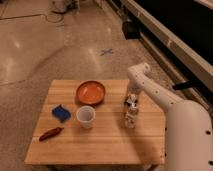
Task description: Place the eraser on the white sponge
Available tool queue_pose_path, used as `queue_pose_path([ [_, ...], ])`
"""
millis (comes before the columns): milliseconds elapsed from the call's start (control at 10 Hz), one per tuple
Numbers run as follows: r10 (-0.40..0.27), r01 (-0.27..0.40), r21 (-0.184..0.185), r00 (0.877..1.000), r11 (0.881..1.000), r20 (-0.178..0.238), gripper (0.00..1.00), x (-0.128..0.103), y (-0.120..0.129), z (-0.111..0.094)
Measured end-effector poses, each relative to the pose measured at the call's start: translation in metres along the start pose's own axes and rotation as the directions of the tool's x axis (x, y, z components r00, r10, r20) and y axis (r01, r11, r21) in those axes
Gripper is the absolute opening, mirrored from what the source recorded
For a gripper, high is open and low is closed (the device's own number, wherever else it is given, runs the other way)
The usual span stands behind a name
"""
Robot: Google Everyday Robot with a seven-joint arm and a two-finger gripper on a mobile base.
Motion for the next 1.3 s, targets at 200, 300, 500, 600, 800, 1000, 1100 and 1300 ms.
queue_pose_path([
  [200, 0.000, 0.000, -0.003, 1.000, 1.000, 0.003, 0.17, 0.000, 0.001, -0.008],
  [300, 0.002, -0.002, 0.002, 1.000, 1.000, 0.010, 0.07, -0.002, 0.000, -0.016],
  [500, 0.002, -0.002, 0.028, 1.000, 1.000, 0.021, 0.00, -0.003, 0.000, -0.040],
  [600, -0.001, 0.000, 0.045, 1.000, 0.999, 0.025, 0.00, -0.004, -0.001, -0.051],
  [800, -0.029, 0.025, 0.094, 0.999, 0.995, 0.036, 0.00, -0.010, -0.005, -0.090],
  [1000, -0.081, 0.075, 0.145, 0.996, 0.987, 0.037, 0.00, -0.021, -0.008, -0.133],
  [1100, -0.117, 0.109, 0.170, 0.992, 0.979, 0.038, 0.00, -0.030, -0.010, -0.155],
  [1300, -0.196, 0.182, 0.216, 0.980, 0.959, 0.046, 0.00, -0.056, -0.017, -0.191],
])
